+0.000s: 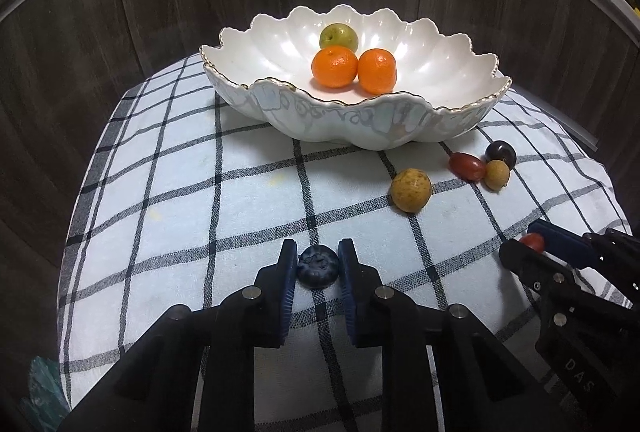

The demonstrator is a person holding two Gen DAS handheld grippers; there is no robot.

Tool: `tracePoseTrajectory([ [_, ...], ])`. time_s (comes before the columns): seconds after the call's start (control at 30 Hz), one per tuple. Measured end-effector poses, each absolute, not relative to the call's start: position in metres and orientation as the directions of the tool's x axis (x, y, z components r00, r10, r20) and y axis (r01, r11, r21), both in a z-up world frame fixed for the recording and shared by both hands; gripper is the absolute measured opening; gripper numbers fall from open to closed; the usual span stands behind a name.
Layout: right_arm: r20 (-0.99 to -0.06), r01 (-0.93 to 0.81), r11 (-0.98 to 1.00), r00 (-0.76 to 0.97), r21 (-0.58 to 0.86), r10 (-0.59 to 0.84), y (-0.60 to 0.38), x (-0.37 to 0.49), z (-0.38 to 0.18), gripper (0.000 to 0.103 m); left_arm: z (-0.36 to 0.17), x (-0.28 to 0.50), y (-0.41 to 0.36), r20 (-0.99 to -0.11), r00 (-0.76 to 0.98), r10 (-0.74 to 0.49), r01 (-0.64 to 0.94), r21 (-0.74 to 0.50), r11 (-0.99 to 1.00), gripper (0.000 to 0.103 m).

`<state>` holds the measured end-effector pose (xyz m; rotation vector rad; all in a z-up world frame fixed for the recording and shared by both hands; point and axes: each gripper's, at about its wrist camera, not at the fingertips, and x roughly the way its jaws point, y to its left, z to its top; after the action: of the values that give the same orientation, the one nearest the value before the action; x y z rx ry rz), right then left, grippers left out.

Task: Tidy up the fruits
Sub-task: 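Lift and carry the red fruit and blueberry over the white bowl with both tools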

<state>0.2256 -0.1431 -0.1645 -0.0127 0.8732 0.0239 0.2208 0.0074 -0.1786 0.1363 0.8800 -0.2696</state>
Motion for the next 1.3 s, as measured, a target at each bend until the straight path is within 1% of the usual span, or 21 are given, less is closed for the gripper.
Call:
tracePoseTrajectory([
  [0.5, -0.754, -0.031, 0.999, 0.656, 0.011, 0.029, -0.147, 0.229, -0.156, 0.030, -0.167, 0.211, 0.009, -0.768, 0.620, -0.160, 0.263, 0.012, 0.965, 0.022],
  [0.87, -0.726, -0.040, 0.999, 0.686, 0.015, 0.039, -0.147, 0.227, -0.140, 0.030, -0.148, 0.207, 0.010, -0.757, 0.642, -0.120, 0.224, 0.035, 0.974, 0.022],
  [1.17, -0.711, -0.041, 0.999, 0.702, 0.023, 0.045, -0.151, 0.228, -0.127, 0.030, -0.136, 0.204, 0.008, -0.759, 0.640, -0.120, 0.217, 0.029, 0.976, 0.022],
  [1.3, -0.689, -0.051, 0.999, 0.723, 0.006, 0.041, -0.148, 0.227, -0.117, 0.030, -0.128, 0.204, 0.009, -0.749, 0.654, -0.107, 0.195, 0.030, 0.980, 0.022],
])
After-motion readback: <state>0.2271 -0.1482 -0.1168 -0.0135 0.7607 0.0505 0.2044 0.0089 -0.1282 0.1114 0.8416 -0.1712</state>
